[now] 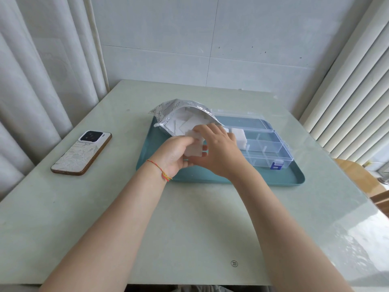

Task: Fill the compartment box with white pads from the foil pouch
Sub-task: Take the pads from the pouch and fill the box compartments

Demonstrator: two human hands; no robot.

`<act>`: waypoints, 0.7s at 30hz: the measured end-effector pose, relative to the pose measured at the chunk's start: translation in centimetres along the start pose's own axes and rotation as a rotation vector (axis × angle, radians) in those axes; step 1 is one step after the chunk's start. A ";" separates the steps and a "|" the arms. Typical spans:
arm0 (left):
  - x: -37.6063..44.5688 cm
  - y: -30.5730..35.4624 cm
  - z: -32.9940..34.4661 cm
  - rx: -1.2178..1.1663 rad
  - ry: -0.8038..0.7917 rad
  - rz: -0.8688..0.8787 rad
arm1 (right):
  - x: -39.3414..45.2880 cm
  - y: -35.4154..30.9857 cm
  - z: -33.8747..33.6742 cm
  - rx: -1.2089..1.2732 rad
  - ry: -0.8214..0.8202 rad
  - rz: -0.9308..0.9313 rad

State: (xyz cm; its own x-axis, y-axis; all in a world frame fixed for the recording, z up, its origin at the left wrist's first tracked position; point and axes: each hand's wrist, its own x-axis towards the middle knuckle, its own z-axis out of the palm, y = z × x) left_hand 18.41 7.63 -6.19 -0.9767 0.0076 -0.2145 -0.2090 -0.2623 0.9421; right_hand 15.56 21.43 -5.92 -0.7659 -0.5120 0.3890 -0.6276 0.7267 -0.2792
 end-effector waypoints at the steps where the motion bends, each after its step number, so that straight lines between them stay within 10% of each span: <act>1: -0.1 0.0 0.0 -0.006 -0.005 -0.002 | 0.0 0.1 0.0 0.012 -0.008 -0.001; 10: -0.5 1.0 0.0 -0.040 -0.103 0.032 | 0.6 0.7 -3.4 0.597 -0.057 0.126; 21: 1.2 3.1 6.0 -0.019 -0.237 -0.019 | 0.1 2.9 -5.6 0.156 -0.065 -0.054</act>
State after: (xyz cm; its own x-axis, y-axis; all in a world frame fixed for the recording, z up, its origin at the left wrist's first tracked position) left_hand 16.33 12.57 -1.96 -0.9572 0.2388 -0.1634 -0.2287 -0.2784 0.9328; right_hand 14.44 26.06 -1.83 -0.7345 -0.5806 0.3513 -0.6785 0.6197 -0.3944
